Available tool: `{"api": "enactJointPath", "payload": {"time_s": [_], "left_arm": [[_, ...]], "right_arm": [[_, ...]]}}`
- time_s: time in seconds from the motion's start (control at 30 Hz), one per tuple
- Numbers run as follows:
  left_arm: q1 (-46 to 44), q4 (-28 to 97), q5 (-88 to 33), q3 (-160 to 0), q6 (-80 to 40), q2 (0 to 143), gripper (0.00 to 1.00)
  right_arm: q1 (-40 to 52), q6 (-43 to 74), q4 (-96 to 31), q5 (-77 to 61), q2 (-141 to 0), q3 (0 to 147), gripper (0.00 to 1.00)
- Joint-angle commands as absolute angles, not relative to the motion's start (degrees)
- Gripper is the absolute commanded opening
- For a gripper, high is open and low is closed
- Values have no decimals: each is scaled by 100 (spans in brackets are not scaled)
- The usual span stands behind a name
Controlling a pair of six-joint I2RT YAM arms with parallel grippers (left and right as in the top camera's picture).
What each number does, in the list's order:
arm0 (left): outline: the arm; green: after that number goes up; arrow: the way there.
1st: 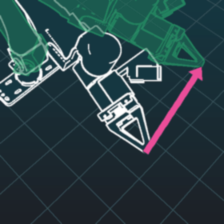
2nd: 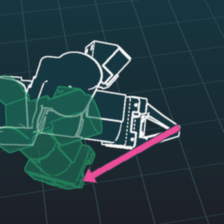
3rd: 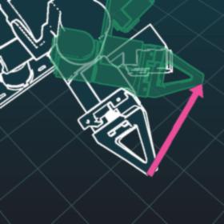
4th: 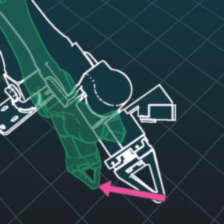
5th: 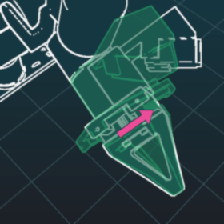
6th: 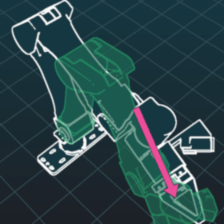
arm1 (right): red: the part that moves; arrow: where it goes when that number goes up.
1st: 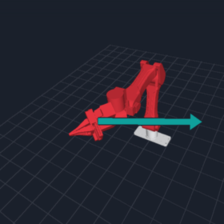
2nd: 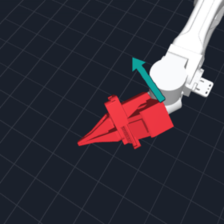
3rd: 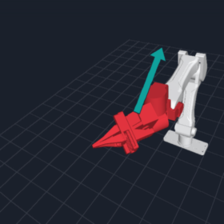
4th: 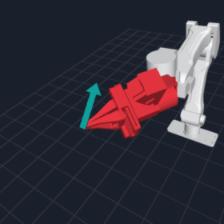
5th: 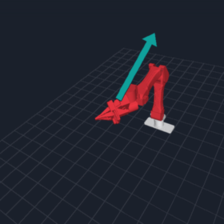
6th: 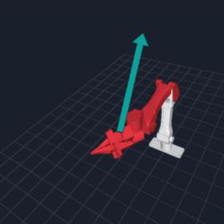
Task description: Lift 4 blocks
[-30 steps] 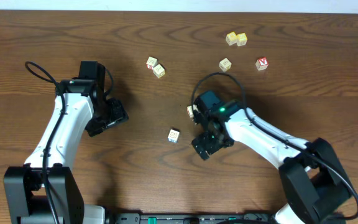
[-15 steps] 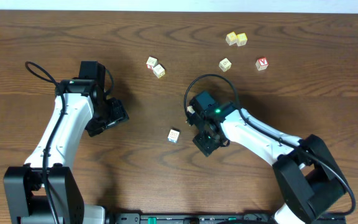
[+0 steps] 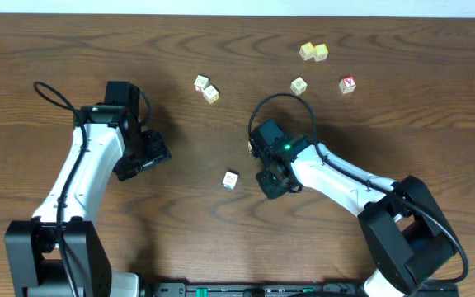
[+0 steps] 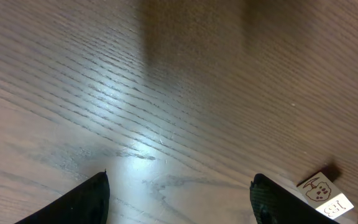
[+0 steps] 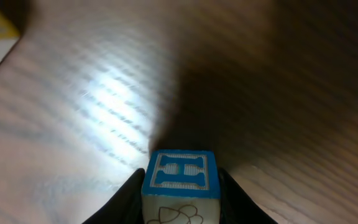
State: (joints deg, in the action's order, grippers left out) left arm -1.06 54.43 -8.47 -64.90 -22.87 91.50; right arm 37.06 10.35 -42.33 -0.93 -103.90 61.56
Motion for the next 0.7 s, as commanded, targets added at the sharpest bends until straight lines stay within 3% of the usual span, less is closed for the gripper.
{"api": "enactJointPath", "payload": {"time_s": [0.0,0.27,0.67], "left_arm": [[-93,5478,-832,-6495,-2296,9161,73],[-93,5481,-834,-6495,-2296,9161,73],[-93,5481,-834,-6495,-2296,9161,73]], "right_arm": [[3691,2178,-4263,443,-10425,6270,26],[3190,3315,-4303,526,-10425,6300,24],[2604,2950,-3854,97,-10425,6300,20]]}}
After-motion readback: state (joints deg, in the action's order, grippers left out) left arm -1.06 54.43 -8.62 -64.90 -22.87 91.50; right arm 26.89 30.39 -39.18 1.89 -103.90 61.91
